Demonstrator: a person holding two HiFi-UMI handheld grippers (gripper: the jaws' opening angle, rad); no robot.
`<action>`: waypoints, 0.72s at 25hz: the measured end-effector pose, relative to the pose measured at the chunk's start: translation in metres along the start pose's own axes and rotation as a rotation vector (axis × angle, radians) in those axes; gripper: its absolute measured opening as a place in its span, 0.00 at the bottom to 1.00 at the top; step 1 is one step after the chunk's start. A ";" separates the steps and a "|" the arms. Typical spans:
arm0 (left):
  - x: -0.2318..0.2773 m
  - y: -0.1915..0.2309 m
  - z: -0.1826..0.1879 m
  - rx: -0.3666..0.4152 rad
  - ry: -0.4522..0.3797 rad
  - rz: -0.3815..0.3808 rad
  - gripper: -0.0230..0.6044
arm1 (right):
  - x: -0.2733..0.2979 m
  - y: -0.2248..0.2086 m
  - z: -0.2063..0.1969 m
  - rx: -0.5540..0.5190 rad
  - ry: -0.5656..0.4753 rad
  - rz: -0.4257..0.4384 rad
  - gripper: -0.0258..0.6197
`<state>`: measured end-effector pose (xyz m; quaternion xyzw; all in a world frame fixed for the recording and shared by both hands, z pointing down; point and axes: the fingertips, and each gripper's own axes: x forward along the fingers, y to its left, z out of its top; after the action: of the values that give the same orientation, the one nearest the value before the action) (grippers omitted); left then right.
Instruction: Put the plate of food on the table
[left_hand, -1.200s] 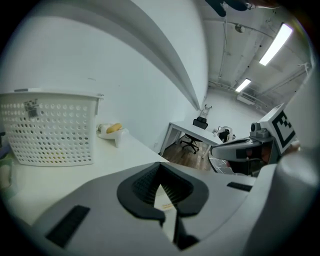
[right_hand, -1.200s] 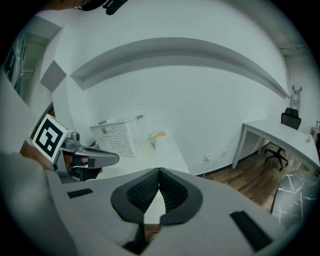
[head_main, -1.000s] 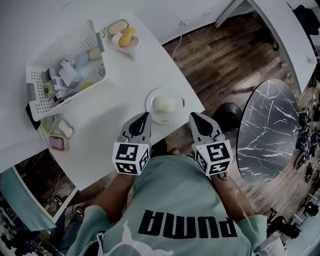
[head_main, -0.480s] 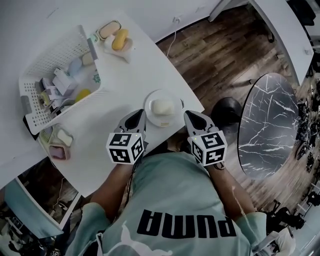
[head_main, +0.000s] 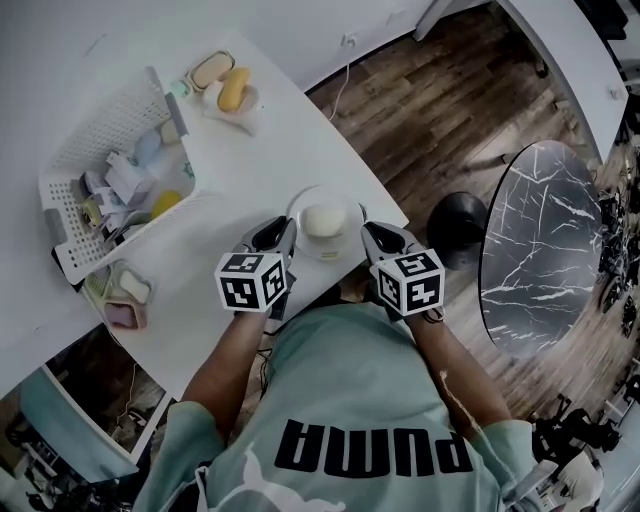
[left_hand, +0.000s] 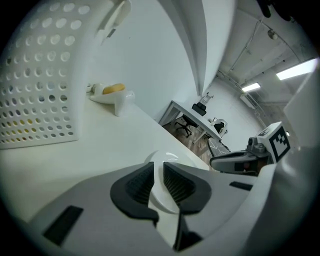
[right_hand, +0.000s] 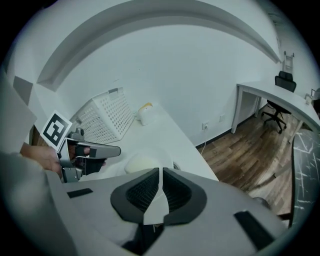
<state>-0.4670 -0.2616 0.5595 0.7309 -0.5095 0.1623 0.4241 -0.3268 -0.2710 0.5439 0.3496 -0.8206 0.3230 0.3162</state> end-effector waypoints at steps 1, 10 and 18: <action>0.002 0.002 -0.002 0.000 0.012 0.001 0.12 | 0.002 -0.003 -0.001 0.019 0.005 -0.002 0.05; 0.016 0.013 -0.015 -0.059 0.088 -0.009 0.18 | 0.017 -0.021 -0.014 0.250 0.023 0.024 0.09; 0.024 0.019 -0.025 -0.111 0.141 -0.013 0.19 | 0.026 -0.018 -0.031 0.406 0.062 0.100 0.10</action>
<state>-0.4681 -0.2592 0.5988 0.6964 -0.4819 0.1819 0.4998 -0.3186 -0.2669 0.5876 0.3548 -0.7450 0.5076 0.2478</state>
